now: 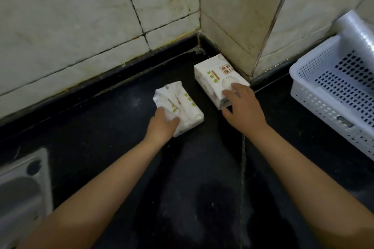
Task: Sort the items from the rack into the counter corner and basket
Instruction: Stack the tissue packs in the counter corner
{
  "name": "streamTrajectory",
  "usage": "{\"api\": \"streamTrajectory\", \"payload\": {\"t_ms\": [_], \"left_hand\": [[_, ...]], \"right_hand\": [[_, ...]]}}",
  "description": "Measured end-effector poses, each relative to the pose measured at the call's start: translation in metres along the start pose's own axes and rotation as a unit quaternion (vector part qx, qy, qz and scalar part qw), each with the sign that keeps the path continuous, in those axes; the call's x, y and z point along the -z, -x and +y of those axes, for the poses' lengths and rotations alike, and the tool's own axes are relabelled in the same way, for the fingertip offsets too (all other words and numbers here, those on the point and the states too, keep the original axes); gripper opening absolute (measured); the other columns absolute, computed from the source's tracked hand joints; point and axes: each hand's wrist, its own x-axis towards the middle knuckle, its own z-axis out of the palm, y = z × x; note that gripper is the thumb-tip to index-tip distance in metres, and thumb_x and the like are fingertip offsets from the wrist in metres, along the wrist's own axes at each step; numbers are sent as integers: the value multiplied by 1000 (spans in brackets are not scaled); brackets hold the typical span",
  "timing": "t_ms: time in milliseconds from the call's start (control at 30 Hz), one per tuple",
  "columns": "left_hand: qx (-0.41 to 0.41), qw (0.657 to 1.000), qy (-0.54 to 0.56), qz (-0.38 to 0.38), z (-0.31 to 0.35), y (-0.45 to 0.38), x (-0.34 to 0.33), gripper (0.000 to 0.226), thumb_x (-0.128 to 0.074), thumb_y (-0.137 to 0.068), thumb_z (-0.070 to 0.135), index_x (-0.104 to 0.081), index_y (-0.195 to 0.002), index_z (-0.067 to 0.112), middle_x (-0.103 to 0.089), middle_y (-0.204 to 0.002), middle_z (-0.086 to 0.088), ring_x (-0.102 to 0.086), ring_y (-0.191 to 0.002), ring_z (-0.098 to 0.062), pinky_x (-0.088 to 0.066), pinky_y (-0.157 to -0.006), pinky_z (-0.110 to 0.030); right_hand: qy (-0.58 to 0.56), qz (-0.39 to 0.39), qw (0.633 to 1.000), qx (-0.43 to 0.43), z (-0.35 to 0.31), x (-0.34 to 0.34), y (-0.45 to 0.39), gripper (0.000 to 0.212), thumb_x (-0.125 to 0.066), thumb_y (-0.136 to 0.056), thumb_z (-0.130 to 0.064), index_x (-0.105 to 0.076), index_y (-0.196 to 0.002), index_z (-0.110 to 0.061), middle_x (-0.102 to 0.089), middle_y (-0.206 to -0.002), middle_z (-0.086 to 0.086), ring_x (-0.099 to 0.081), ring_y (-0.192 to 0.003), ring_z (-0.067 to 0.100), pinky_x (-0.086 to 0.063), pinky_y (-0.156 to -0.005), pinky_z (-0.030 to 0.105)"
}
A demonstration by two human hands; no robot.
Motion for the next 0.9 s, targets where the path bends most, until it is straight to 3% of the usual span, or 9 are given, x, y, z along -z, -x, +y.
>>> {"api": "streamTrajectory", "payload": {"t_ms": [100, 300, 433, 533, 600, 700, 800, 900], "left_hand": [[-15, 1000, 18, 12, 12, -11, -7, 49, -54, -90, 20, -38, -133, 3, -46, -134, -20, -51, -118, -30, -44, -94, -33], [-45, 999, -18, 2, 31, -22, -26, 42, -52, -90, 16, -43, -126, -3, -45, -131, -24, -52, -113, -33, -49, -96, -40], [-60, 996, -64, -13, 32, -21, -24, 35, -48, -90, 10, -45, -120, -7, -46, -126, -27, -54, -107, -36, -47, -81, -32], [-112, 986, -124, -3, 28, -8, -13, 24, -46, -90, 7, -51, -108, -9, -54, -115, -32, -55, -94, -37, -46, -75, -34], [-180, 958, -223, 18, 28, 7, -3, 27, -46, -90, 9, -53, -112, -5, -53, -119, -27, -53, -105, -37, -47, -85, -38], [-274, 869, -408, 54, 38, 32, 10, 34, -44, -91, 17, -51, -122, 4, -49, -131, -15, -45, -117, -32, -39, -94, -39], [-338, 824, -453, 31, 60, 62, 16, 36, -46, -92, 23, -52, -122, 6, -50, -129, -15, -44, -119, -31, -37, -97, -38], [-373, 811, -451, -12, 79, 103, 13, 36, -47, -91, 25, -54, -120, 5, -51, -125, -19, -43, -119, -34, -38, -97, -39]], "right_hand": [[2, 1, 1000, -6, -1, -4, -1, 42, -57, -86, -13, -49, -126, -5, -36, -142, 20, -30, -130, 36, -34, -105, 44], [2, -9, 1000, 9, 5, -4, -2, 46, -56, -86, -10, -46, -130, -6, -33, -144, 20, -28, -133, 35, -29, -109, 43], [34, -39, 998, 22, 8, -1, 1, 53, -54, -87, -17, -36, -136, -11, -24, -150, 15, -21, -137, 30, -27, -112, 39], [45, -51, 997, 24, 4, 6, 6, 52, -53, -88, -19, -36, -136, -9, -25, -150, 16, -24, -137, 30, -28, -111, 42], [51, -50, 997, 19, -1, 15, 14, 51, -53, -88, -20, -37, -135, -8, -26, -149, 17, -27, -135, 32, -30, -109, 43], [62, -43, 997, 16, -13, 34, 33, 49, -52, -89, -21, -39, -134, -8, -32, -146, 17, -31, -131, 33, -34, -105, 44], [85, -27, 996, 3, -23, 59, 60, 47, -51, -89, -25, -41, -131, -8, -40, -140, 17, -36, -128, 33, -37, -102, 45], [112, -25, 993, -42, -29, 85, 105, 47, -50, -89, -33, -45, -128, -8, -45, -136, 16, -40, -126, 33, -41, -100, 46]]}}
